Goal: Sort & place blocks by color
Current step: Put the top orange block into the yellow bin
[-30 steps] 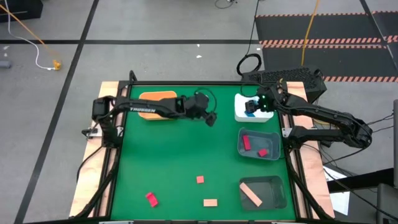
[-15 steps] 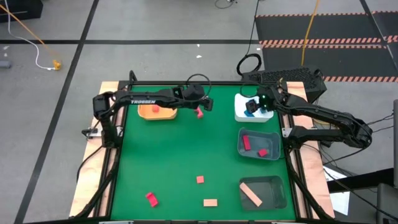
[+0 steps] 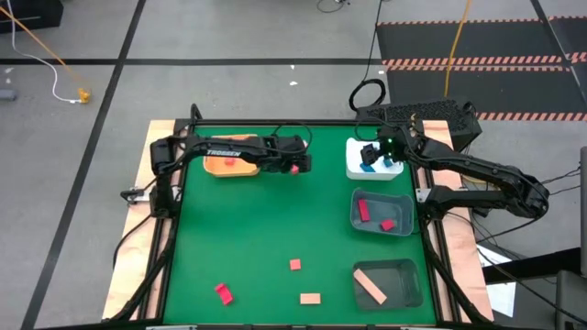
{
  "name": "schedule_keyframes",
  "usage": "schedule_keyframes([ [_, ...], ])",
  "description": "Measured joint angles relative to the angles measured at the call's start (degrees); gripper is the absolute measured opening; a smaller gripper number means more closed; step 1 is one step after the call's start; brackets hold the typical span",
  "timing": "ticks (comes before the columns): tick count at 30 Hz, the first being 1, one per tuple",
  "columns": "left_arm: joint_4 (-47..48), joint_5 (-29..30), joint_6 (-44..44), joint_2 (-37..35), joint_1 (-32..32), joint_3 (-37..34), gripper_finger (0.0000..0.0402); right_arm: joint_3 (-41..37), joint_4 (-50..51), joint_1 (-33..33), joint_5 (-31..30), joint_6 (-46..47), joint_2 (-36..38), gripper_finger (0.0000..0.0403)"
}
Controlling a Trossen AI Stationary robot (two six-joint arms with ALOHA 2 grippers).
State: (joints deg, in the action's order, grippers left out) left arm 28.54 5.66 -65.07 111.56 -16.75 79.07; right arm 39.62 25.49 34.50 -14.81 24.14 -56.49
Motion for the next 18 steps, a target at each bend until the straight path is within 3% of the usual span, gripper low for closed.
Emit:
schedule_keyframes([
  [18,-5.41,2.63,-3.08,4.49,-1.38,-0.04,0.0365,0.00,-0.21,0.02,-0.02,-0.92,0.00,0.0293],
])
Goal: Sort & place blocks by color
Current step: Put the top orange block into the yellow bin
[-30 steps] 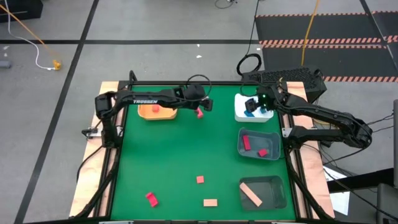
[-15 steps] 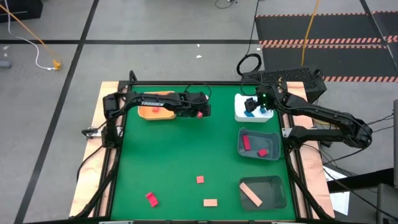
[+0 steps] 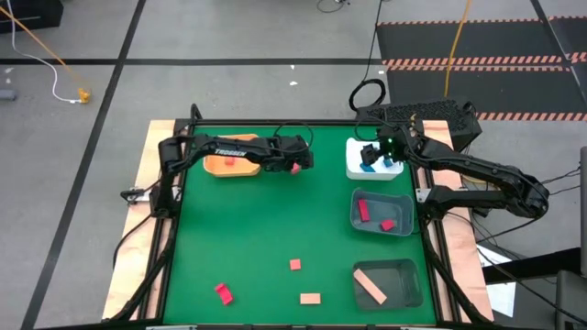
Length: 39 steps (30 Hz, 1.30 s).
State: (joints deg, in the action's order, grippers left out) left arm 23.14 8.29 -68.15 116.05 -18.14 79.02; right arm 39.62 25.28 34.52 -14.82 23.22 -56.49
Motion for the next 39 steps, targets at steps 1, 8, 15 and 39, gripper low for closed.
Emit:
schedule_keyframes([
  [1,-0.84,-0.04,-0.07,0.51,-0.26,0.00,0.0365,0.00,-0.21,0.00,-0.01,0.01,0.00,0.0293],
  [8,-0.70,-0.73,1.39,1.88,-1.31,0.04,0.0361,0.02,-0.51,0.00,-0.07,0.07,0.00,0.0293],
  [15,-0.29,-2.04,6.55,2.01,-1.37,0.04,0.0263,0.02,-0.50,0.00,-0.07,0.07,-0.02,0.0293],
  [39,-2.84,-15.12,16.82,-2.48,-1.13,-0.10,0.0055,0.00,-0.69,0.00,-0.06,-0.36,0.00,0.0293],
])
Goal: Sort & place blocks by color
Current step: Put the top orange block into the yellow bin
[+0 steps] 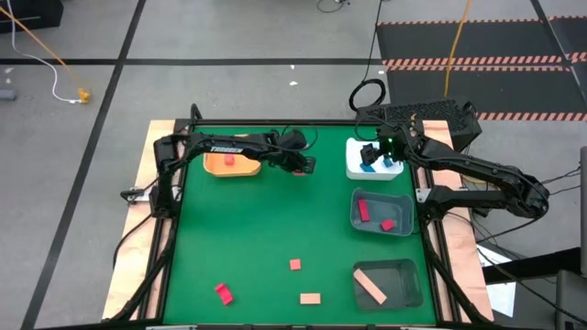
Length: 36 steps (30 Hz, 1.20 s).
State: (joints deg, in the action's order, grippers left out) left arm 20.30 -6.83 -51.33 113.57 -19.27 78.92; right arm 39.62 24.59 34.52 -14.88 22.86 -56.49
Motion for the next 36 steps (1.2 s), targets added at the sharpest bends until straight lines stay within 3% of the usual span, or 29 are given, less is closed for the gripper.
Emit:
schedule_keyframes([
  [8,0.66,3.09,3.06,-7.06,-0.86,0.08,0.0059,0.02,-3.61,0.00,0.17,-0.33,-0.01,0.0293],
  [12,6.26,6.25,6.11,-11.43,-2.37,0.07,0.0060,0.01,-6.75,0.02,1.65,-1.52,-0.02,0.0293],
  [19,27.45,13.73,10.59,-19.54,-6.20,0.11,0.0061,0.02,-7.84,0.00,1.67,-1.43,-0.02,0.0293],
  [24,43.54,19.12,10.95,-21.45,-8.68,-0.23,0.0062,0.02,-8.09,0.00,1.67,-1.08,-0.01,0.0293],
  [29,44.78,18.73,10.96,-21.32,-10.16,-5.52,0.0062,0.02,-8.05,0.00,1.67,-0.99,-0.02,0.0293],
  [36,33.12,15.25,8.51,-21.30,-10.71,-16.21,0.0062,0.02,-9.51,0.00,1.69,3.17,-0.02,0.0293],
])
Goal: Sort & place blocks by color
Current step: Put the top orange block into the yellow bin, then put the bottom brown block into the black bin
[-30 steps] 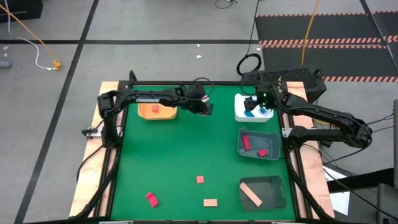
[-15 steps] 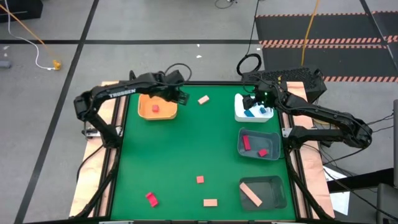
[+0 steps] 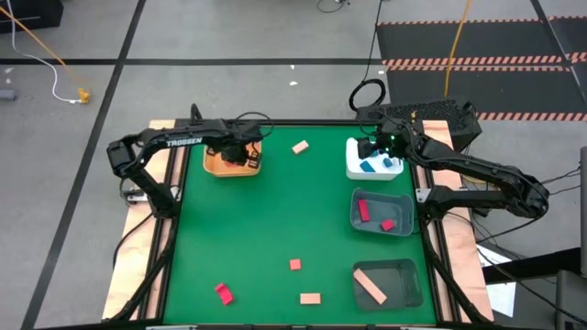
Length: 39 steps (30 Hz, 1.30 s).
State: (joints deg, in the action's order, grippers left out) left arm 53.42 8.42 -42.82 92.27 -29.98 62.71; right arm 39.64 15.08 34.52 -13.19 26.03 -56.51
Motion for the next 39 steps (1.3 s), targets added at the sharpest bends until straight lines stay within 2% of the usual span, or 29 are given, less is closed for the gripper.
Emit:
schedule_keyframes([
  [12,-3.75,-0.43,0.95,-0.02,0.00,-1.43,0.0074,0.00,-5.17,0.00,0.00,1.91,0.00,0.0293],
  [19,-6.02,-0.48,3.14,-0.02,0.00,-1.43,0.0158,-0.01,-5.67,0.00,0.00,3.71,0.00,0.0293],
  [23,-7.77,-3.78,3.18,-0.02,-0.13,-1.43,0.0202,-0.02,-8.35,0.00,0.04,6.77,0.00,0.0293],
  [26,-8.71,-6.01,2.07,-0.02,-0.12,-1.42,0.0221,-0.02,-9.74,0.00,3.80,8.13,0.00,0.0293],
  [31,-9.39,-5.50,0.61,-1.93,1.38,-1.38,0.0225,-0.02,-11.61,-0.62,10.60,2.95,0.00,0.0293],
  [39,-17.63,-4.86,0.05,-10.14,5.71,-1.32,0.0194,-0.02,-16.16,-5.24,15.22,-1.53,0.02,0.0293],
])
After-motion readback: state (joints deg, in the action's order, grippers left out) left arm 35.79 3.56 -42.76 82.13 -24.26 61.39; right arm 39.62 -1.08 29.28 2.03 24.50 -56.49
